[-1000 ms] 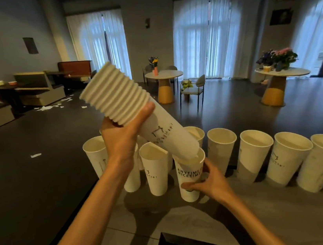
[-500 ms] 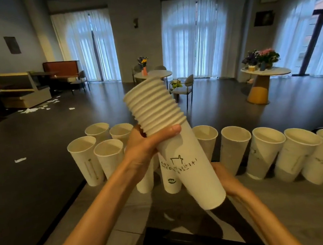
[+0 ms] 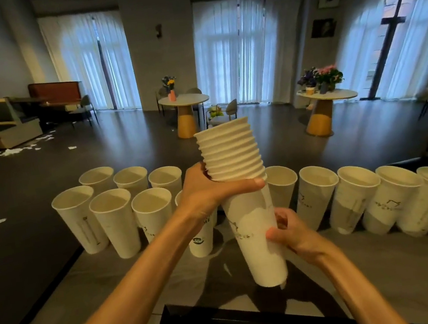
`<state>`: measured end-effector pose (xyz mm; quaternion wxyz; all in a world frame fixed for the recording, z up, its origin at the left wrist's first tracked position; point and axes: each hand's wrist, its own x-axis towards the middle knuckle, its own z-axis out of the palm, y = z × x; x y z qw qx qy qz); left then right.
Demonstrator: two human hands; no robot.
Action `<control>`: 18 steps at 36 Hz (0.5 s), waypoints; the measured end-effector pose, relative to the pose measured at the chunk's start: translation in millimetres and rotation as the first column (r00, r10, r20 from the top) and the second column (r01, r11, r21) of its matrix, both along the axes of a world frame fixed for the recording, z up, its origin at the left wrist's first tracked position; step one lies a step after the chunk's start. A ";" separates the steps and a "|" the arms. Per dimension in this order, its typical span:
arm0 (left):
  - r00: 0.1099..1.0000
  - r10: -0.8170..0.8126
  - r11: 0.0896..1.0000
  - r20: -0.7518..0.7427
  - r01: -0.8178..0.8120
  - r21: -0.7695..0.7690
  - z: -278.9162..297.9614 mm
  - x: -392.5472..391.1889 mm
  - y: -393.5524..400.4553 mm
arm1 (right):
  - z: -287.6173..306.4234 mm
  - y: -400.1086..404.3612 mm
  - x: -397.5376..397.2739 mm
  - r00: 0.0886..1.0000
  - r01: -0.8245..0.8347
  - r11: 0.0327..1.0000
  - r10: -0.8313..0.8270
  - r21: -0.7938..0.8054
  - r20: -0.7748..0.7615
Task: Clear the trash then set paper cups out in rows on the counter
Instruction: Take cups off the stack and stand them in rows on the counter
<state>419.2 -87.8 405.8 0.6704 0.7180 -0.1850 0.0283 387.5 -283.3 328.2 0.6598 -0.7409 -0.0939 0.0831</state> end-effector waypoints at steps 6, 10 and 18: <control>0.971 0.188 0.982 0.146 -0.182 -0.058 8.4 6.6 8.8 | -31.5 9.3 16.0 0.977 0.201 0.944 -0.172 -0.263 0.129; 0.943 0.291 0.947 0.162 -0.260 -0.188 23.7 12.8 22.6 | -49.8 19.5 26.2 0.962 0.269 0.928 -0.248 -0.259 0.109; 0.933 0.316 0.908 0.172 -0.245 -0.341 46.0 6.7 46.4 | -51.5 33.9 40.3 0.942 0.335 0.925 -0.334 -0.178 0.037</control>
